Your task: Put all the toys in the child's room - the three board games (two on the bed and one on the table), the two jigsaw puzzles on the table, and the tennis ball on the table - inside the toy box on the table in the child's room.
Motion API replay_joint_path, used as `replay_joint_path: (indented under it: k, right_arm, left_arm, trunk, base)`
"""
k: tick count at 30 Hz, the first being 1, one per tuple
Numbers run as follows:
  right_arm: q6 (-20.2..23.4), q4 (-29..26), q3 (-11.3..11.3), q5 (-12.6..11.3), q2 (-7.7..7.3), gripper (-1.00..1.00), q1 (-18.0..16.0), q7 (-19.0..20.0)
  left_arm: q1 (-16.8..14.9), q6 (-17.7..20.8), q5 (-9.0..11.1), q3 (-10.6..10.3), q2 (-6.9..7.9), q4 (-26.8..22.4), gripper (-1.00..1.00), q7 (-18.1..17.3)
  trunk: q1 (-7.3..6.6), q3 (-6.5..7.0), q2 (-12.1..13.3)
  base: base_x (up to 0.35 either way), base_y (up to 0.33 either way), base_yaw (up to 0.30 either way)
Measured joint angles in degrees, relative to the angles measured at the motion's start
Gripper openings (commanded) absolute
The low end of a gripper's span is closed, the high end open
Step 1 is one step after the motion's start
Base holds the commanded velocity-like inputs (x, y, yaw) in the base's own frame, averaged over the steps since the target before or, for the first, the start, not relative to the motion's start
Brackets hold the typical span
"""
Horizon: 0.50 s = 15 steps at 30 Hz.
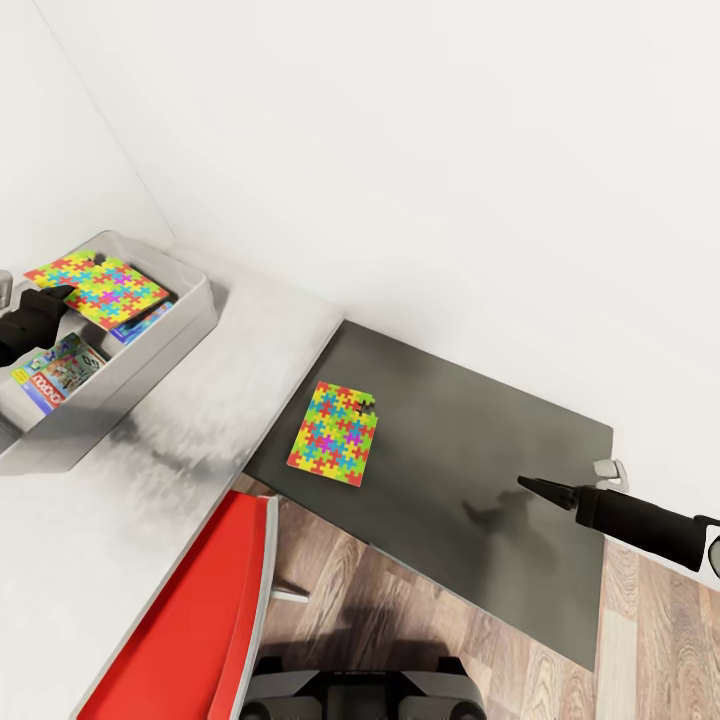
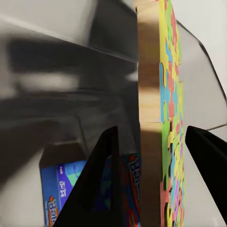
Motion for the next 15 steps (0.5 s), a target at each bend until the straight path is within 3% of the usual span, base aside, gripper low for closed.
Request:
replay_joint_path:
  k: [15]
  right_arm:
    - [0.0,0.0,0.0,0.0,0.0,1.0,0.0,0.0]
  left_arm:
    - [0.2,0.0,-0.1,-0.1,0.08,0.0,-1.0,0.0]
  trunk:
    - [0.0,-0.16,0.0]
  base:
    - [0.0,0.0,0.0]
